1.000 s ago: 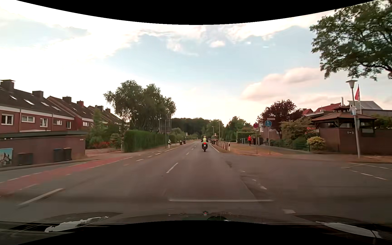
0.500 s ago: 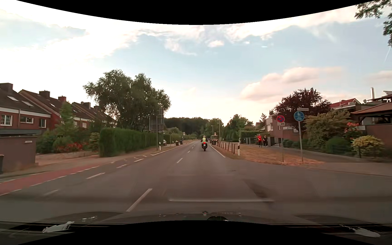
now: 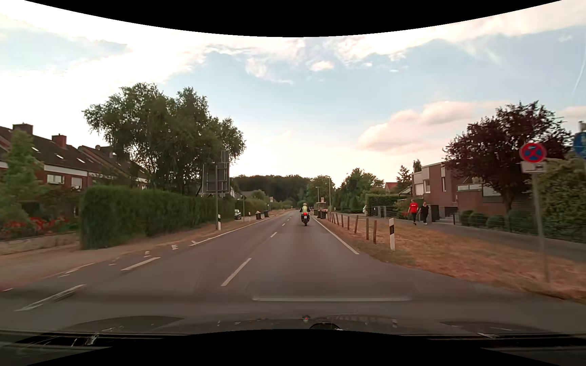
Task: Follow the waypoints while adhering to traffic rules and regulations
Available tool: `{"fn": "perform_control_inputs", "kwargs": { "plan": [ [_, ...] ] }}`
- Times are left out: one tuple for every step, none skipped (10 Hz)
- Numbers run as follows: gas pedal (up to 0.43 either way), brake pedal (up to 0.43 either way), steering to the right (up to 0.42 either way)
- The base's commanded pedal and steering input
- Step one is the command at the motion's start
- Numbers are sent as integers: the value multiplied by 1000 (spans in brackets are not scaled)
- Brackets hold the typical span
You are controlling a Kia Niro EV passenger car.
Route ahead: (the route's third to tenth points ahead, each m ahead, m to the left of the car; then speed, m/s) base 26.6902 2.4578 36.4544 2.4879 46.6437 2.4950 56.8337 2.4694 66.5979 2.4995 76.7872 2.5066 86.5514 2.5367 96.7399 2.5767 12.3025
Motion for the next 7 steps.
{"fn": "perform_control_inputs", "kwargs": {
  "plan": [
    [169,0,1],
    [169,0,1],
    [169,0,0],
    [169,0,1],
    [169,0,1],
    [169,0,0],
    [169,0,0]
  ]
}}
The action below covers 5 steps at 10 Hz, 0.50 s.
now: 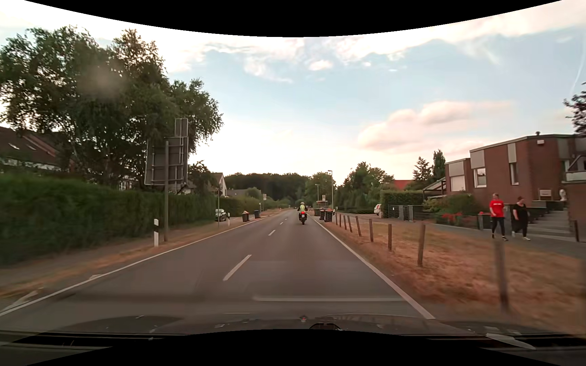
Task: Follow the waypoints while adhering to traffic rules and regulations
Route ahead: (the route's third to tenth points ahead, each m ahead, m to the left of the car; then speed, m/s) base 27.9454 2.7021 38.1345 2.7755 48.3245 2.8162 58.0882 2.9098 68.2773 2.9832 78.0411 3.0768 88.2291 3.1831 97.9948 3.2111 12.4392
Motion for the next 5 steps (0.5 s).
{"fn": "perform_control_inputs", "kwargs": {
  "plan": [
    [169,0,0],
    [169,0,0],
    [169,0,0],
    [169,0,0],
    [169,0,1]
  ]
}}
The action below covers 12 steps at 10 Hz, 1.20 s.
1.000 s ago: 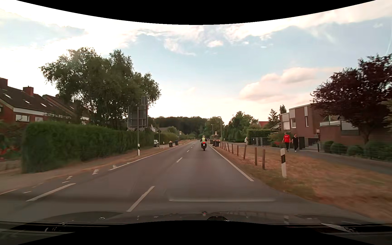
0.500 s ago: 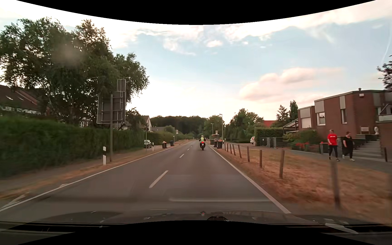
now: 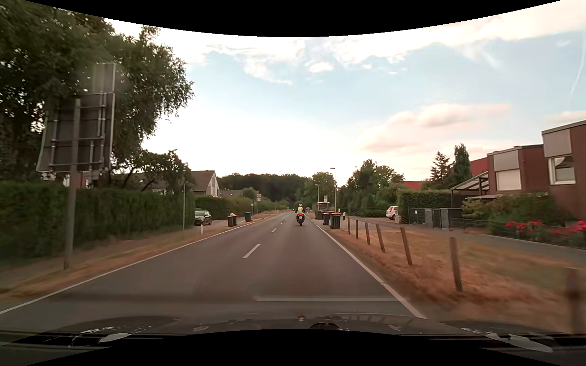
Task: Follow the waypoints while adhering to traffic rules and regulations
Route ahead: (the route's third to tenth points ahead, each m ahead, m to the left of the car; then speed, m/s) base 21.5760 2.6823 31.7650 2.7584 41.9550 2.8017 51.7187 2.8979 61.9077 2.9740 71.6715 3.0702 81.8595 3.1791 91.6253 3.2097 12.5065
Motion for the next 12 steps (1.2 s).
{"fn": "perform_control_inputs", "kwargs": {
  "plan": [
    [169,0,1],
    [169,0,1],
    [169,0,1],
    [169,0,-1],
    [169,0,-8],
    [169,0,-15],
    [169,0,-20],
    [169,0,-19],
    [169,0,-17],
    [169,0,-12],
    [169,0,-9],
    [169,0,-9]
  ]
}}
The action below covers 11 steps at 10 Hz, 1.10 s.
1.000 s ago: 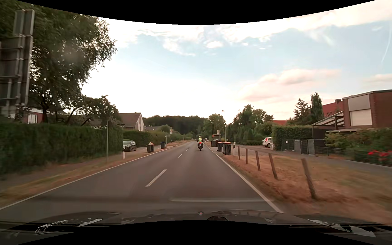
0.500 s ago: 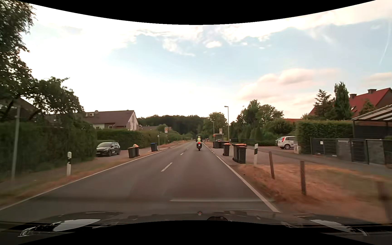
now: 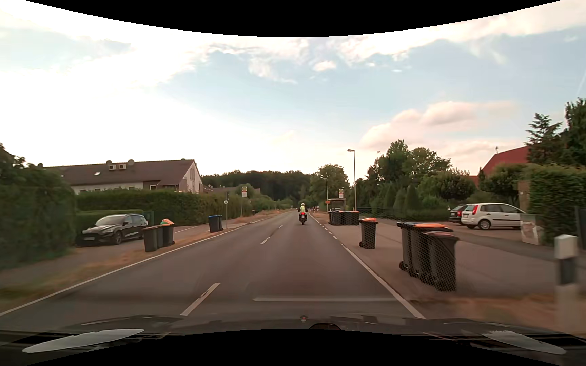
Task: Follow the waypoints while adhering to traffic rules and regulations
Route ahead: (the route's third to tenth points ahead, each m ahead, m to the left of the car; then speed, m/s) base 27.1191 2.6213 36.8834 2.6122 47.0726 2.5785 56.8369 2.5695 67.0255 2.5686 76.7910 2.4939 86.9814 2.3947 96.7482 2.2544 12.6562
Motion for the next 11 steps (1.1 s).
{"fn": "perform_control_inputs", "kwargs": {
  "plan": [
    [169,0,-8],
    [169,0,-7],
    [169,0,-5],
    [169,0,-4],
    [169,0,-4],
    [169,0,-4],
    [169,0,-4],
    [169,0,-4],
    [169,0,-4],
    [169,0,-3],
    [169,0,-4]
  ]
}}
